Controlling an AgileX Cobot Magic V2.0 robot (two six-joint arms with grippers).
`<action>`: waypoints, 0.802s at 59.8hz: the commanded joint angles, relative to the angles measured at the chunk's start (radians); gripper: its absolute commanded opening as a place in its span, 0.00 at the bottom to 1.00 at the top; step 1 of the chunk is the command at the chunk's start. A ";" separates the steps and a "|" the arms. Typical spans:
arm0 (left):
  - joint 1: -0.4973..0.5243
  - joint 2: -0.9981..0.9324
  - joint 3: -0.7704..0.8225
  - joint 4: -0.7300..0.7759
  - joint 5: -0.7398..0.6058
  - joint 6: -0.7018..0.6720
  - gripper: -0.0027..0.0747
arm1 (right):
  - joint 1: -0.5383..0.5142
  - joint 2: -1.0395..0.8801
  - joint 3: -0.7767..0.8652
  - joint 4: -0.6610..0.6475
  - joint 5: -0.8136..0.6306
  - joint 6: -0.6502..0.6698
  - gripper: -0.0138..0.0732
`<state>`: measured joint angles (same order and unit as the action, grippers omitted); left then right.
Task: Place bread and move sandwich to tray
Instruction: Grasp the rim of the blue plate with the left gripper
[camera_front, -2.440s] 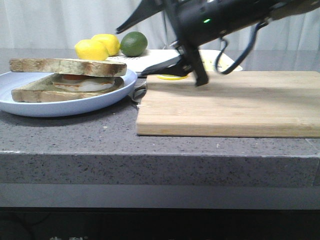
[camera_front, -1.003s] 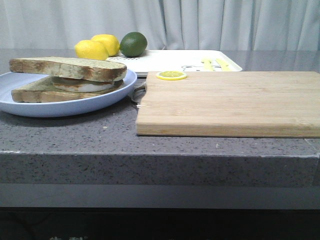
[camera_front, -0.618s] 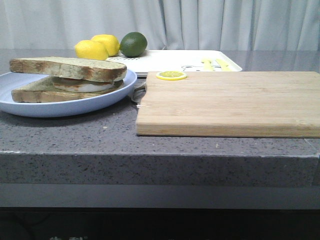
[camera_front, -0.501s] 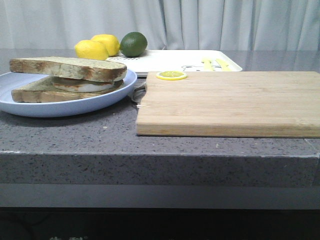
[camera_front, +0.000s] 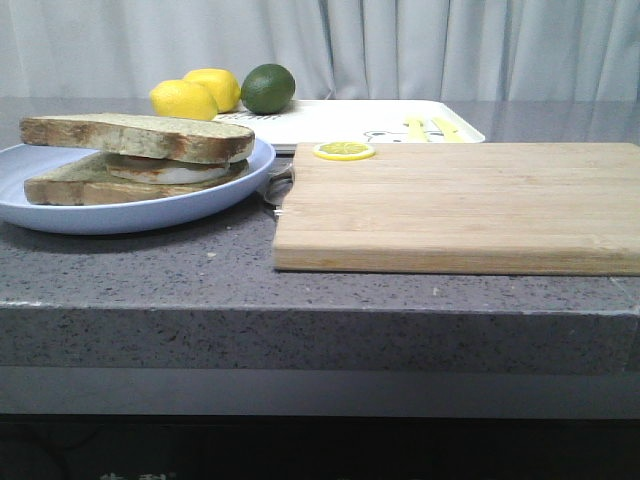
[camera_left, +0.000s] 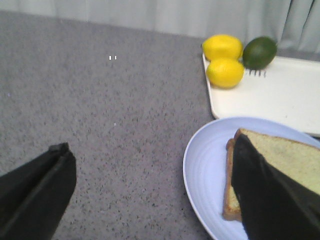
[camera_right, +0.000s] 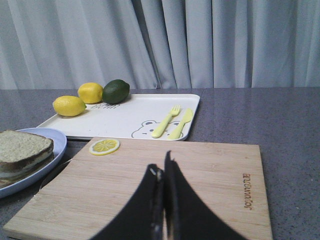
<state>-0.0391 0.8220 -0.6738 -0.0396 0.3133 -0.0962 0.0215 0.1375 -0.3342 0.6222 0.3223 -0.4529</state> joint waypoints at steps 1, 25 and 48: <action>-0.001 0.100 -0.091 -0.050 -0.005 -0.002 0.83 | 0.001 0.009 -0.027 0.017 -0.076 -0.001 0.09; -0.007 0.494 -0.367 -0.121 0.257 0.004 0.83 | 0.001 0.009 -0.027 0.017 -0.075 -0.001 0.09; -0.041 0.716 -0.481 -0.121 0.289 0.025 0.83 | 0.001 0.009 -0.027 0.016 -0.072 -0.001 0.09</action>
<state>-0.0747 1.5451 -1.1120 -0.1485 0.6347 -0.0725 0.0215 0.1375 -0.3342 0.6222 0.3223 -0.4503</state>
